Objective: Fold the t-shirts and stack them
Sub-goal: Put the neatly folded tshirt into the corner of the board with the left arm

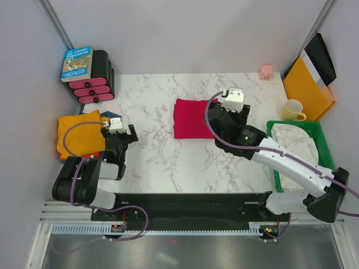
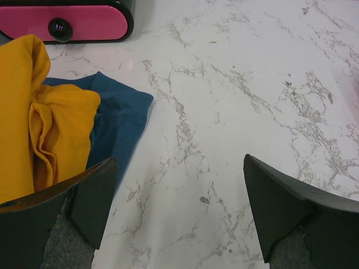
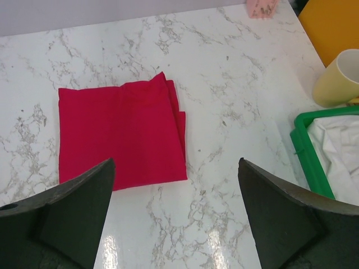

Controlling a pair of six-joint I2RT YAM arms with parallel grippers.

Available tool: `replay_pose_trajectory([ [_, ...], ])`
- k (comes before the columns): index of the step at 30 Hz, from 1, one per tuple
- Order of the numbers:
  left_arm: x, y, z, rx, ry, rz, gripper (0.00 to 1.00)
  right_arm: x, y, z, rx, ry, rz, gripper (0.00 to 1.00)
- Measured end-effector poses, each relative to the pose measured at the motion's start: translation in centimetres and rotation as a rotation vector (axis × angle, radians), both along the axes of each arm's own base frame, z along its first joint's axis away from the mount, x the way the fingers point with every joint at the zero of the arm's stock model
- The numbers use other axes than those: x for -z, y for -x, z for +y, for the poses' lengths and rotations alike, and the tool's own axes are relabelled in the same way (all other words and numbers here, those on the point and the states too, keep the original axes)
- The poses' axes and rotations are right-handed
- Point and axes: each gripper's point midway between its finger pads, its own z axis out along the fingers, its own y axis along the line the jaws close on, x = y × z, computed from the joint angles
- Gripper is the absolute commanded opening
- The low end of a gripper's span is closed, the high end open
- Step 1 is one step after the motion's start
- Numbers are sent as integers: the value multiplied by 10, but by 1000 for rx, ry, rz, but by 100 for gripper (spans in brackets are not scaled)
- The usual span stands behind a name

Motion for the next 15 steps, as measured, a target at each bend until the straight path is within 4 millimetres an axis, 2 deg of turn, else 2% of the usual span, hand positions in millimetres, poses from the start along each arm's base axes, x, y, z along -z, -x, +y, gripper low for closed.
replay_pose_trajectory([
  [3,0,0,0,2,0,0,100,7,6,-1,22,8,17,98],
  [7,-2,1,-22,171,-33,2,100,29,9,5,31,48,66,98],
  [10,-10,3,-38,297,-72,75,100,42,9,7,34,84,97,98],
  [12,-36,-20,-49,358,-81,141,100,48,8,8,36,101,109,98],
  [15,-98,-67,-54,359,-26,198,100,51,5,10,39,119,111,98],
])
